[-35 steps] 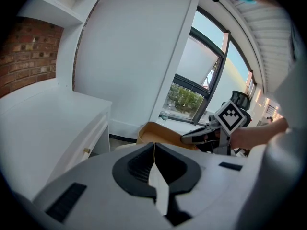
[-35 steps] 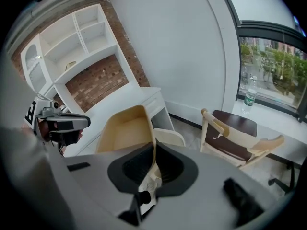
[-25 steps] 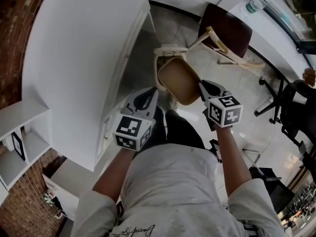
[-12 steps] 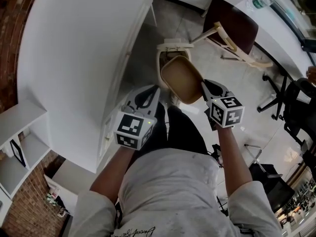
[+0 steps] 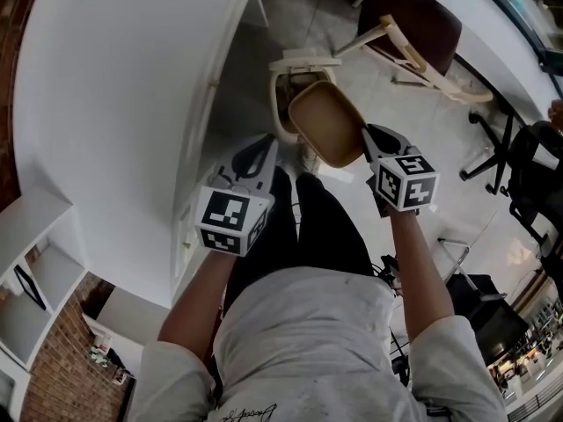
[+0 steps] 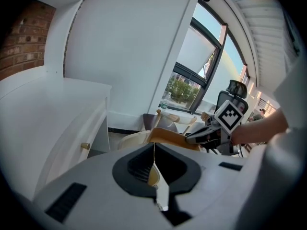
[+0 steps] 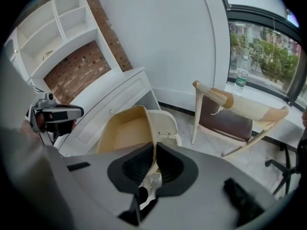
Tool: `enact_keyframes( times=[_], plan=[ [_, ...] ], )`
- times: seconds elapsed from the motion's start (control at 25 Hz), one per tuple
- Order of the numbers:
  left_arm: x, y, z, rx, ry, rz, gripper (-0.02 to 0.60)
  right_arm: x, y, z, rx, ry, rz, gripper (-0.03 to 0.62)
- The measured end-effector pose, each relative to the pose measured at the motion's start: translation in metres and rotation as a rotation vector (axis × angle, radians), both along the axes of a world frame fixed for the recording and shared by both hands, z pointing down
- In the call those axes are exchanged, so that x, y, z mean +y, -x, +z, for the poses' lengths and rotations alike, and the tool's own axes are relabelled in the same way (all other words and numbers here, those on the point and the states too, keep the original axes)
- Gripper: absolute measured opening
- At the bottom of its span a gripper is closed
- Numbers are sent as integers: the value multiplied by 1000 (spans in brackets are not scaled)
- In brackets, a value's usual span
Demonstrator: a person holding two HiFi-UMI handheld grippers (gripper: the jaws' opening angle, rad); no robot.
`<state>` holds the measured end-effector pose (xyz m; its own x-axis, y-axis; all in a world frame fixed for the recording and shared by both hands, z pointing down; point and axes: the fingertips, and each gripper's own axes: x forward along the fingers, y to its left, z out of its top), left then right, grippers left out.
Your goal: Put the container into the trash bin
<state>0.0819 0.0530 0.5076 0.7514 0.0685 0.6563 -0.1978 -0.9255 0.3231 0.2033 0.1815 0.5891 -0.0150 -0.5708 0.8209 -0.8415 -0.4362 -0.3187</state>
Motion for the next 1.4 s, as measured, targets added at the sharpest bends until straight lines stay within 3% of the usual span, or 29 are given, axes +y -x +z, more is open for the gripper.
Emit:
enact_keyframes(
  times=[1.4],
  plan=[
    [6,-25,88,-27,10,45,18,1,-9,122,-33,103,45,40]
  ],
)
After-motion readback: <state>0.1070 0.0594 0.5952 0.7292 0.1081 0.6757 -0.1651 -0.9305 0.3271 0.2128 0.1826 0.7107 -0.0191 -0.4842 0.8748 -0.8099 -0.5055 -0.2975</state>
